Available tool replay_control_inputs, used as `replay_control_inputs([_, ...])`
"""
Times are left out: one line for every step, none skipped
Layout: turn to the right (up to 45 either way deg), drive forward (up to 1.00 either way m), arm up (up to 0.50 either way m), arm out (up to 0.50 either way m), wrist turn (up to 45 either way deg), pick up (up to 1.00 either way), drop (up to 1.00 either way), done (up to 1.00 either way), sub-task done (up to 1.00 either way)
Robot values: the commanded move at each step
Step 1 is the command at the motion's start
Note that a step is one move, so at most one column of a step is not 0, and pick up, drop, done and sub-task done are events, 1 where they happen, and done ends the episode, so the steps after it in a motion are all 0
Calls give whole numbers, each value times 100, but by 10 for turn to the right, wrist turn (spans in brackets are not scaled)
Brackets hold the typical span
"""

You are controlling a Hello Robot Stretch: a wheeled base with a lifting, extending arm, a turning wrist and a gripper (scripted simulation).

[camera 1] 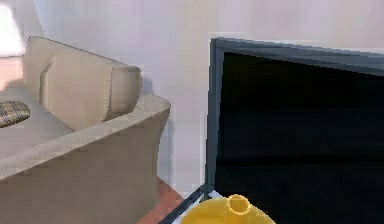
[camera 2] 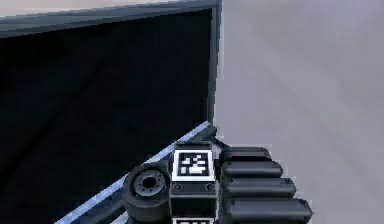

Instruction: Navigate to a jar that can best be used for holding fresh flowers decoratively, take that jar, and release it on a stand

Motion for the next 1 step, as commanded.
replay_control_inputs([-150,0,0,0,0,0,0,0,0])
